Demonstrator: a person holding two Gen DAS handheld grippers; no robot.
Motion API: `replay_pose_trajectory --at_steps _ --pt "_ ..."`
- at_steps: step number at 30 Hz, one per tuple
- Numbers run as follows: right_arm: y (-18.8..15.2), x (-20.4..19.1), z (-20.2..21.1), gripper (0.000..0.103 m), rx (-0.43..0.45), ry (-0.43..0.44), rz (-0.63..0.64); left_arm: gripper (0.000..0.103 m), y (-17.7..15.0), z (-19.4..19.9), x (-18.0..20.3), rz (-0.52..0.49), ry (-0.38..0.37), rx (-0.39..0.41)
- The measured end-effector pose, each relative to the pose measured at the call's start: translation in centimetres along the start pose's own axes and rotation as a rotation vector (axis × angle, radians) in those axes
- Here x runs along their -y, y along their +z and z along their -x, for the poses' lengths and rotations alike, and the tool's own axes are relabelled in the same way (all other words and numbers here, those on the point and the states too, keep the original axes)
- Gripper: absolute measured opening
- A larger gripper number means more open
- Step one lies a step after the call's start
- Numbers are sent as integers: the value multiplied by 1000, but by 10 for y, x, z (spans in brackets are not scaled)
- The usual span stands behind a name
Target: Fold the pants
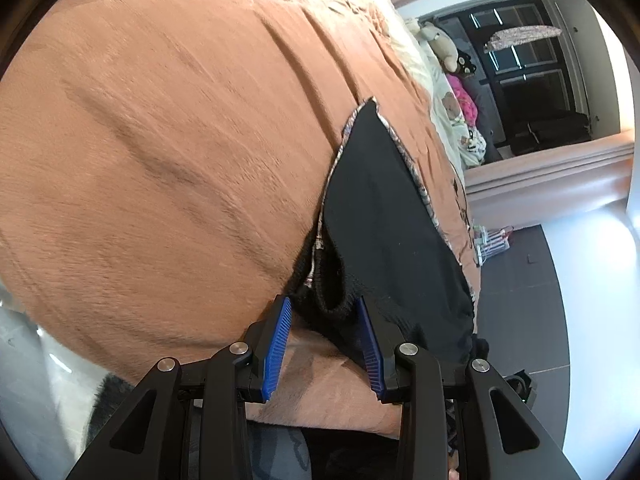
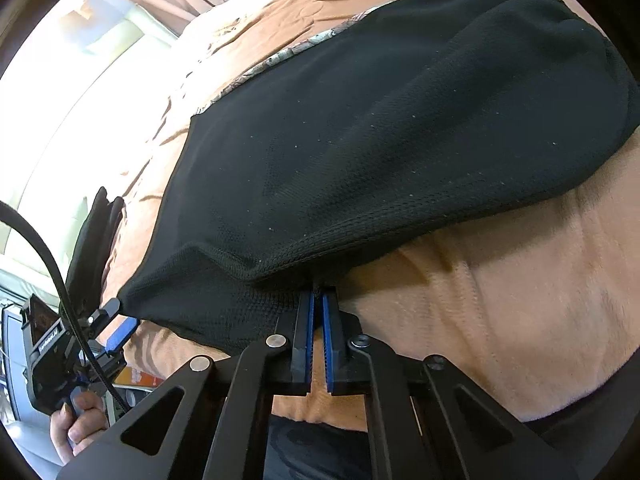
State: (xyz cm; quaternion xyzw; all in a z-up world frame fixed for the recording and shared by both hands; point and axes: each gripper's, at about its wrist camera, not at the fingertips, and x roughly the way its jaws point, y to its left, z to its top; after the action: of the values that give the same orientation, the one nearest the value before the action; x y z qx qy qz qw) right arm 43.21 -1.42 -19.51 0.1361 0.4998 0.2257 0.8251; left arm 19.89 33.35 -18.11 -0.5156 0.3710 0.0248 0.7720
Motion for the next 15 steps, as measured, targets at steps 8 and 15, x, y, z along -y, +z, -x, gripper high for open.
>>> replay_pose_trajectory --at_steps 8,15 --pt "-2 -1 4 1 3 6 17 48 -3 1 3 -32 56 16" --pt "0 -3 5 18 -17 122 7 57 -1 -7 2 -24 31 45"
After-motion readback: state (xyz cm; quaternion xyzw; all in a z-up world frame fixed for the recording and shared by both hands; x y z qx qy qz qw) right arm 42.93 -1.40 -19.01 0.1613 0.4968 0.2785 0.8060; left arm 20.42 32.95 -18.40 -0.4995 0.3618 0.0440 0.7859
